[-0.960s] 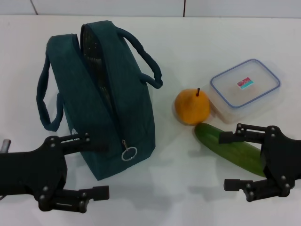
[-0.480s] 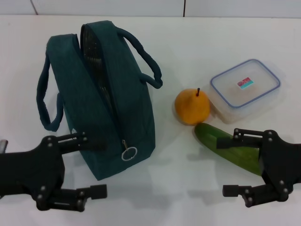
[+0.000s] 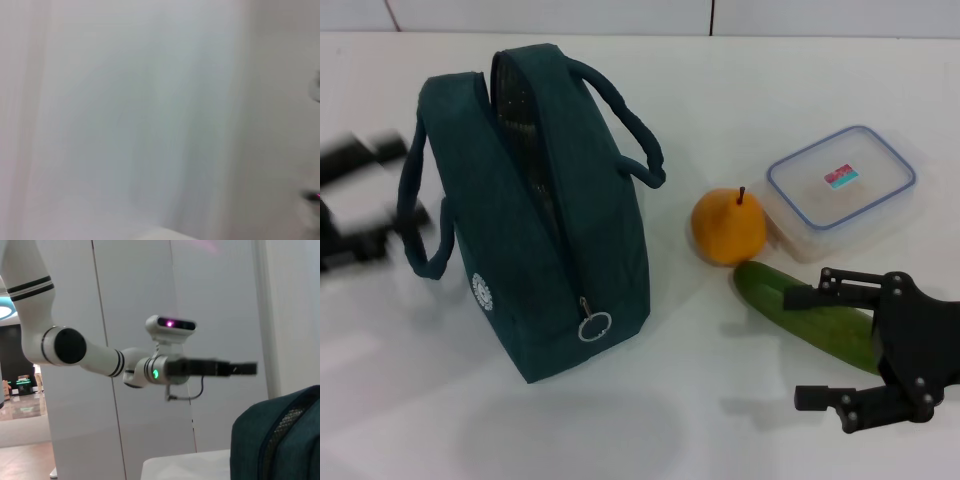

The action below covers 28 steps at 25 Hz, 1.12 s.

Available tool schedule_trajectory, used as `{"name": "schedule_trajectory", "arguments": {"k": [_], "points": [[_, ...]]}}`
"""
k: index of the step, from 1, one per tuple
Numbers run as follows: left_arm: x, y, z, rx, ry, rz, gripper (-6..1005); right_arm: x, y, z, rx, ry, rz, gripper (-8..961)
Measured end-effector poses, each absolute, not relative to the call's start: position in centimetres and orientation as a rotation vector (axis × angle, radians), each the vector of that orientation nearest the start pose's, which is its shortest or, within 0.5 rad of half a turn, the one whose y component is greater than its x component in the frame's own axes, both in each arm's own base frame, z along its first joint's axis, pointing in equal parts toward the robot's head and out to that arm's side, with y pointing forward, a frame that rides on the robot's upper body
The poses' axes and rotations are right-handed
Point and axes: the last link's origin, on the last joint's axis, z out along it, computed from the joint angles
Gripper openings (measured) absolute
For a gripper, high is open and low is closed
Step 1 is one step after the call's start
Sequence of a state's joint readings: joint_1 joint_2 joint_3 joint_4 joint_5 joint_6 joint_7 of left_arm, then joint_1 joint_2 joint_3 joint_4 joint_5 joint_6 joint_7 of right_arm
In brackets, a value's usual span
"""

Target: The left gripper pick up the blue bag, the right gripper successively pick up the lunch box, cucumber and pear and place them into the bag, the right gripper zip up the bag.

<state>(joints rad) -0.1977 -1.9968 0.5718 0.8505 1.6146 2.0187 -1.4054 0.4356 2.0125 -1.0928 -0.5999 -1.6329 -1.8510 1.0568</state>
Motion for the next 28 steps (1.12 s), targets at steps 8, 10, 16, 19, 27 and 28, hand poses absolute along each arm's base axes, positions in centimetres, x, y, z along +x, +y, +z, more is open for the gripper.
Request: {"name": "schedule_trajectory", "arguments": {"k": [8,10,16,19,27,28], "points": [[-31.2,27.3,15.4,-2.269,-0.865,-1.066,807,23.6,27.2,-0.5,-2.973,0.059,1.051,848],[-31.2,28.2,15.5,-2.273,-0.975,-1.012,802,23.6,27.2,-0.6,-2.969,0.054,1.046,848],[-30.4,29.8,15.8,-2.286,-1.337,-0.822,789,23.9,27.4,-0.6,-2.957,0.055,1.027,847],[-29.4,30.0,15.4,-2.287,-1.457,-0.762,783,24.0,27.5,-0.6,-2.950,0.048,1.016,847],[-26.7,30.9,14.0,-2.278,-1.689,-0.700,766,24.2,27.9,-0.7,-2.933,0.054,0.981,846],[-26.1,31.1,13.8,-2.288,-1.694,-0.684,764,24.2,28.0,-0.7,-2.930,0.056,0.975,846]]}}
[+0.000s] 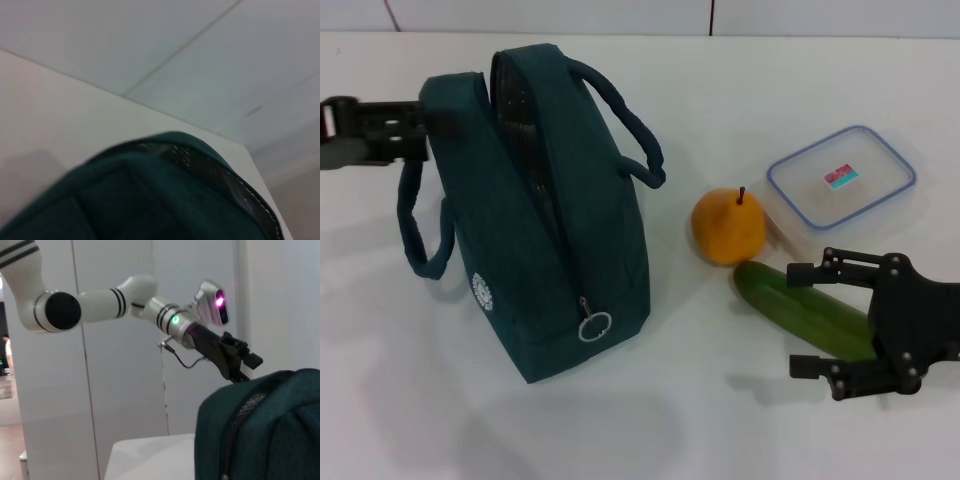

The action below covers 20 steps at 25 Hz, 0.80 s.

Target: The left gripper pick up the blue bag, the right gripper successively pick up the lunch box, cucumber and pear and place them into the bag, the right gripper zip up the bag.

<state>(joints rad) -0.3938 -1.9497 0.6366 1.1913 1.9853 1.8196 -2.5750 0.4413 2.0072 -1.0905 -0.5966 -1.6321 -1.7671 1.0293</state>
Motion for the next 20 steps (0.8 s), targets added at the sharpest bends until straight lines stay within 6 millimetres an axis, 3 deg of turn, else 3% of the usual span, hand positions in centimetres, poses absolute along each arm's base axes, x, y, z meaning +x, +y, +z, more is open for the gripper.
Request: {"name": "schedule_trajectory", "arguments": {"k": [6,20], "points": [[-24.3,31.6,13.5,-2.290,-1.698,-0.598,751,24.4,28.2,-0.6,-2.923,0.059,0.955,846],[-25.0,31.7,12.7,-2.221,-1.795,-0.523,721,24.7,28.7,-0.2,-2.899,0.064,0.926,845]]}}
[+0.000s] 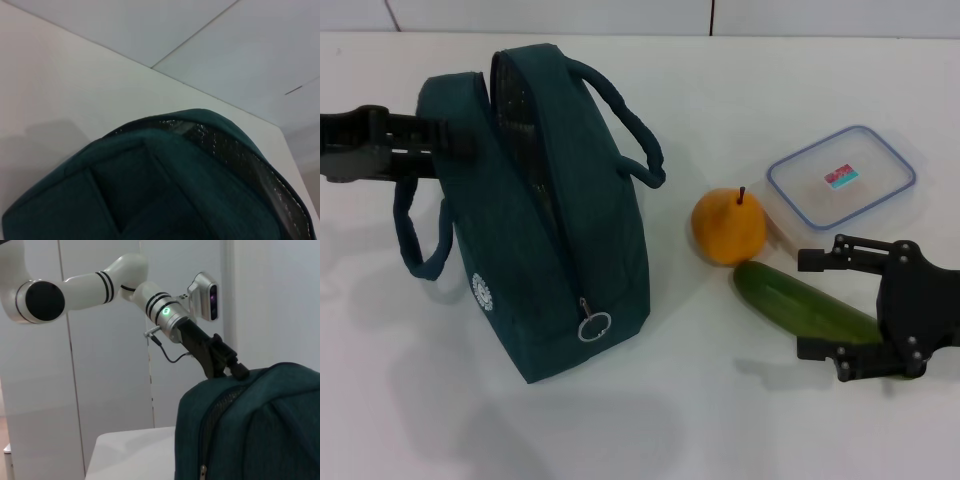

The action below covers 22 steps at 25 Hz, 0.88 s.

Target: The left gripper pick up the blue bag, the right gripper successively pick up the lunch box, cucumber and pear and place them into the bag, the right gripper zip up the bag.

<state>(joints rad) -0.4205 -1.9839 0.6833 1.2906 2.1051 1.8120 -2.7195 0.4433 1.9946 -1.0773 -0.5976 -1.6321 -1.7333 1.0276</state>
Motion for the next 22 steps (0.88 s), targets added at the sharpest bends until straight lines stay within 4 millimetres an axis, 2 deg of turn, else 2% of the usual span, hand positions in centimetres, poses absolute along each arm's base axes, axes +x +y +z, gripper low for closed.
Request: {"name": "schedule_trajectory", "arguments": {"k": [8,13,19,21,22], "points": [[-24.9,31.7,12.3,-2.255,-1.778,-0.507,704,24.8,28.8,0.0,-2.888,0.052,0.923,845],[-24.5,31.8,11.7,-2.296,-1.763,-0.468,469,24.9,28.8,0.0,-2.879,0.056,0.925,845],[-24.1,31.8,10.9,-2.349,-1.738,-0.413,260,25.0,28.6,-0.1,-2.873,0.052,0.927,844],[-24.0,31.8,10.8,-2.358,-1.731,-0.405,64,25.0,28.5,-0.1,-2.872,0.055,0.928,844],[-24.0,31.8,10.8,-2.359,-1.729,-0.404,64,25.0,28.5,-0.2,-2.872,0.057,0.929,844]]}}
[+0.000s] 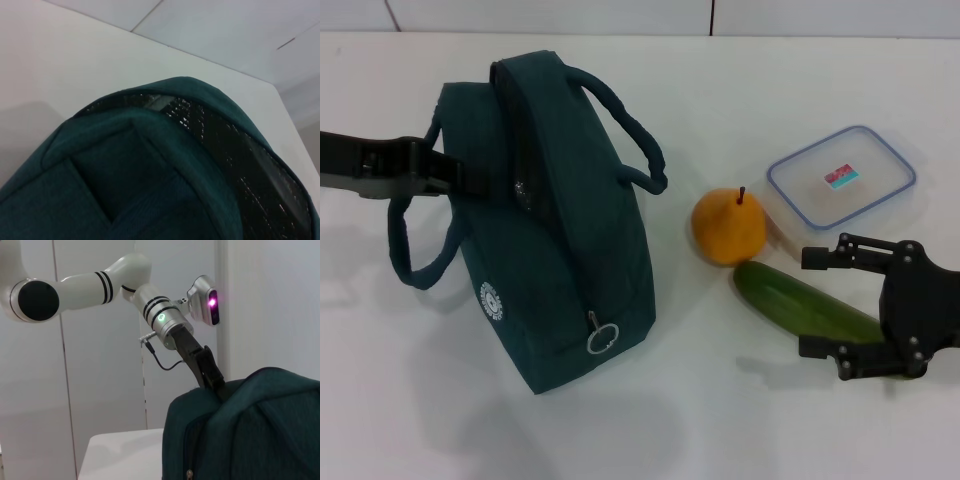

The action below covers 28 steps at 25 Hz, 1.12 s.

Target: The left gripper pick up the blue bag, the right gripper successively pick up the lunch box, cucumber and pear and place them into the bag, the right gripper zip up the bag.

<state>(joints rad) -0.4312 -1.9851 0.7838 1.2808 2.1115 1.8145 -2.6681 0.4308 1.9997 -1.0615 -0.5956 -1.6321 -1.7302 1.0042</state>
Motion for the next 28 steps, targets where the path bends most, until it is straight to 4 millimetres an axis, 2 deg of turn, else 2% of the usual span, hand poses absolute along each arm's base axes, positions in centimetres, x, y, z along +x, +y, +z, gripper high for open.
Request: {"name": "schedule_trajectory", "arguments": {"k": [14,21,28], "points": [[-23.9,31.7,10.6,-2.393,-1.684,-0.359,57,25.8,28.8,0.5,-2.784,0.128,0.947,844],[-22.1,31.5,10.2,-2.488,-1.628,-0.312,42,27.3,29.9,1.6,-2.597,0.297,0.988,845],[-20.3,31.7,10.6,-2.513,-1.615,-0.356,42,29.4,31.5,4.0,-2.305,0.582,1.071,844]]}}
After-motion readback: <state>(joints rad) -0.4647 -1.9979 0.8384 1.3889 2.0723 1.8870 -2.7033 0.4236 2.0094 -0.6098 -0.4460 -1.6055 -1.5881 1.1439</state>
